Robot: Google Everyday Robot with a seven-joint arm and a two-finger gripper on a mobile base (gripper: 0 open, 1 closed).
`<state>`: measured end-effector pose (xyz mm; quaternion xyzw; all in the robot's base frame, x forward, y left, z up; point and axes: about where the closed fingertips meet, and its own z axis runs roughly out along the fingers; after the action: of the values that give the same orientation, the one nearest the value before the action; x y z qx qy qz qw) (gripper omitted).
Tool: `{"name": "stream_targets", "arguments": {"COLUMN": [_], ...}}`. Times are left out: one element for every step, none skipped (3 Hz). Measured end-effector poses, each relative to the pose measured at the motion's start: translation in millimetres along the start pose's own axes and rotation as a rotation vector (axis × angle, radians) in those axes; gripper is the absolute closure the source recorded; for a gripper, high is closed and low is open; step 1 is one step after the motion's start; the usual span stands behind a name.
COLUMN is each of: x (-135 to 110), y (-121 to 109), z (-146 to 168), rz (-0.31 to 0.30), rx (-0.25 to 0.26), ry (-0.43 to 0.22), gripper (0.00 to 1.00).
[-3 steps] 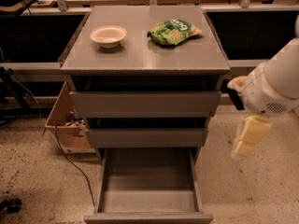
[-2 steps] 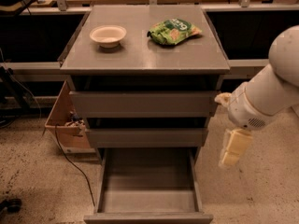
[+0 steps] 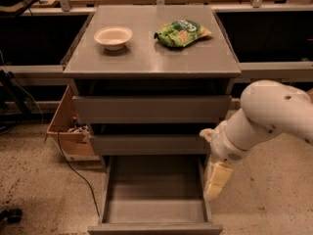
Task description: Close bottom drawer
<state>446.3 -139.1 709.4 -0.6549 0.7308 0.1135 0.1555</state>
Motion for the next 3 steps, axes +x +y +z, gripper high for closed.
{"name": "stream_targets", "arguments": {"x": [2.0,1.9,2.0], "y": [12.9,24.3,24.3], "z": [43.4,77.8,78.0], "rz": [-0.003,0.001,0.002], "rx": [-0.059,-0.113,-0.113], "ry": [-0.011,-0.018,-0.019], "gripper": [0.0,0.0,0.0]}}
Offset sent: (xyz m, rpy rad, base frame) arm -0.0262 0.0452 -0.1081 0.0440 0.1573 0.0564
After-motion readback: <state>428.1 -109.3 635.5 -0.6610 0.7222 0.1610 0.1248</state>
